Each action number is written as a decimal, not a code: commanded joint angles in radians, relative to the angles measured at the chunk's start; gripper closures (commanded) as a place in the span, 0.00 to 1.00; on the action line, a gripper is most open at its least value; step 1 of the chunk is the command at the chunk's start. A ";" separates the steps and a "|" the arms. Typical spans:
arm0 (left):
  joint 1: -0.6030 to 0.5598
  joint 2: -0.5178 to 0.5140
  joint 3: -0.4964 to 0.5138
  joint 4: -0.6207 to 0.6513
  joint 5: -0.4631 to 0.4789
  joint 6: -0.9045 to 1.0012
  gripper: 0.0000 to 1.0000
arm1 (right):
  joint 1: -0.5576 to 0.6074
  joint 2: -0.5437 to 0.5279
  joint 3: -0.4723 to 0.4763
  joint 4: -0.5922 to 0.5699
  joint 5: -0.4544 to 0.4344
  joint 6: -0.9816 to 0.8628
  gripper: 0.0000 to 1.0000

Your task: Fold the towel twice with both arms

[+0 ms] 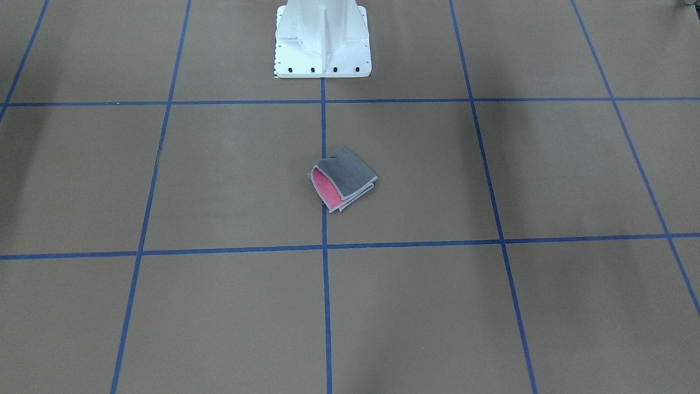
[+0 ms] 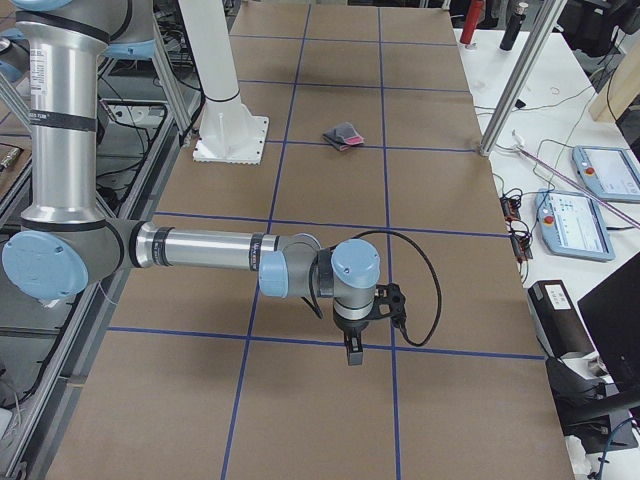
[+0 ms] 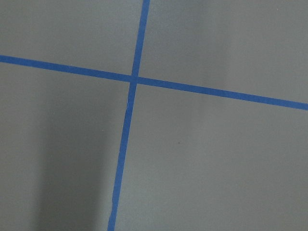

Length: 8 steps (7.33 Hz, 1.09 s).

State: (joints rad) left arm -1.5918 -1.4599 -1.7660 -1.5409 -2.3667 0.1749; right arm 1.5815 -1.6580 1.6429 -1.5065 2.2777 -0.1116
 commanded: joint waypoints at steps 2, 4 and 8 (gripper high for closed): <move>-0.030 0.021 -0.012 -0.002 -0.009 -0.006 0.00 | 0.000 0.000 0.005 0.000 0.000 0.001 0.00; -0.031 0.045 -0.044 -0.008 0.001 -0.003 0.00 | 0.000 -0.002 0.005 0.000 0.000 0.001 0.00; -0.033 0.055 -0.046 -0.007 0.004 -0.002 0.00 | 0.000 -0.003 0.005 0.000 0.000 0.001 0.00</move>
